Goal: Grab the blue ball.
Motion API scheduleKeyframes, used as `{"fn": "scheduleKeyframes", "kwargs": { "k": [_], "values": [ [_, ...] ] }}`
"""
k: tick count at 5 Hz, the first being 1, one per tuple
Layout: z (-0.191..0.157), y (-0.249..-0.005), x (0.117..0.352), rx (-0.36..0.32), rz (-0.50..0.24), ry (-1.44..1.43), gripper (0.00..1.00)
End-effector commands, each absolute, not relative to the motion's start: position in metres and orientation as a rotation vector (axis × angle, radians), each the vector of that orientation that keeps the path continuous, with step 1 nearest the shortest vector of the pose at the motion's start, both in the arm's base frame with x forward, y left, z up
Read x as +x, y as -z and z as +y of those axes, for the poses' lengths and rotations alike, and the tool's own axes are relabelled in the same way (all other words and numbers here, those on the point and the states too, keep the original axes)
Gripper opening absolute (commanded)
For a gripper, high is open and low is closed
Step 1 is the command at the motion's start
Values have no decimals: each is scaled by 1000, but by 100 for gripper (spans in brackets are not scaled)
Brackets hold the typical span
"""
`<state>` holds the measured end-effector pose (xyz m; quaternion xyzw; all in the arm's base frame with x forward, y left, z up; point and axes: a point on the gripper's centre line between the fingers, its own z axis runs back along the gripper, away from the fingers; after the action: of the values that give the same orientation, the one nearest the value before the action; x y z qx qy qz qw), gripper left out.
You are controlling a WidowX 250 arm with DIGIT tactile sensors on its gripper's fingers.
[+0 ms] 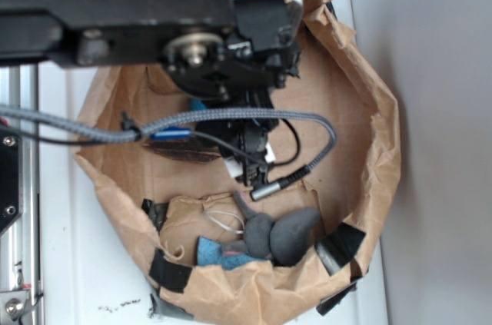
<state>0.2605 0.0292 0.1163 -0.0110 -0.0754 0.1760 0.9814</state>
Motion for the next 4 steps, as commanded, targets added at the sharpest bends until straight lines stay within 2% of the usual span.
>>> {"fn": "scheduleKeyframes", "kwargs": {
  "k": [1,3,4],
  "values": [
    [42,-111,258,-2,-175,-432,100],
    [19,-99,265,-17,-143,-420,100],
    [16,-94,266,-20,-105,-406,100]
  ]
}}
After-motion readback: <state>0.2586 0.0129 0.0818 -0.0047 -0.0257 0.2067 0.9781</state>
